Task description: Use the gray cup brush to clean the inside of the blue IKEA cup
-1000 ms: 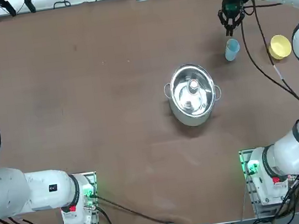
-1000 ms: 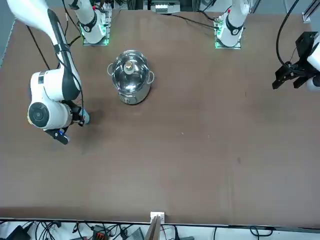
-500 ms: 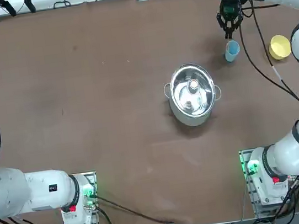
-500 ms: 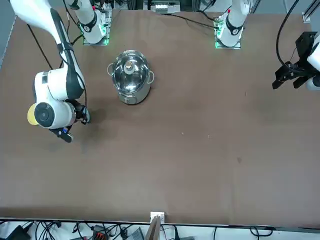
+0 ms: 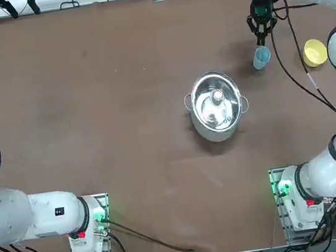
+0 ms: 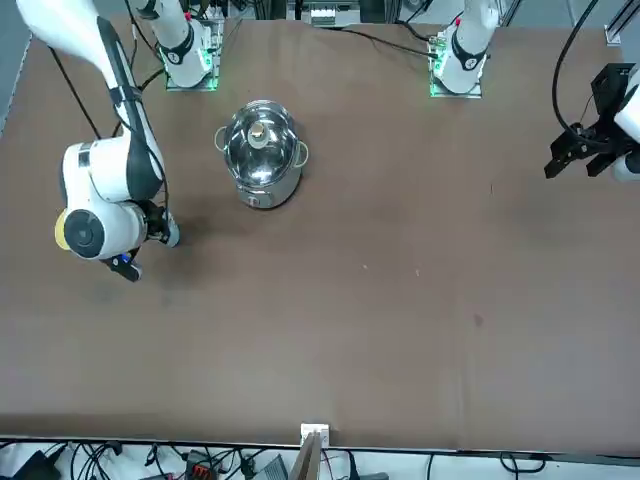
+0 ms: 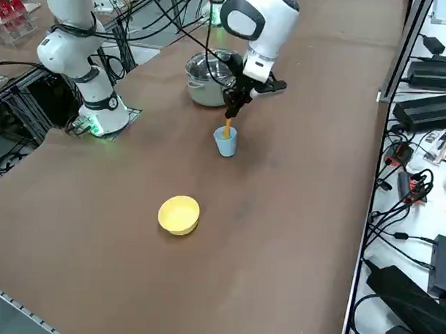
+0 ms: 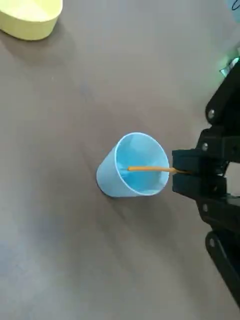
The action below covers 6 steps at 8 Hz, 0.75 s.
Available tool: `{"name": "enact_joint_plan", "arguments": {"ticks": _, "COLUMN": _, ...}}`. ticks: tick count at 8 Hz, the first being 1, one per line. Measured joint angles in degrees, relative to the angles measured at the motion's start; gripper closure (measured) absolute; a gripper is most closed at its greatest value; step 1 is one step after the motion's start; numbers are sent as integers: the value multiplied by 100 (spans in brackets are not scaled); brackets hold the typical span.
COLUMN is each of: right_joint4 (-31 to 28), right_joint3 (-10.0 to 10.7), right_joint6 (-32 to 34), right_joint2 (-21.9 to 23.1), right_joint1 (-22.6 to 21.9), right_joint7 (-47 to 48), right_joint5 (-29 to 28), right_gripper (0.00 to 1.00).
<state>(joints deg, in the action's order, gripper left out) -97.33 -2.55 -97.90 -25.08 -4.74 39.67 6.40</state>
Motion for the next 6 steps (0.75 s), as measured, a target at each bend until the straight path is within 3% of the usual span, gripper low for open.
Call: {"name": "enact_joint_plan", "arguments": {"ticks": 6, "right_joint4": 121, "right_joint3": 13, "right_joint6": 27, "right_joint2": -15, "right_joint1": 167, "right_joint7": -134, "right_joint5": 48, "right_gripper": 97}}
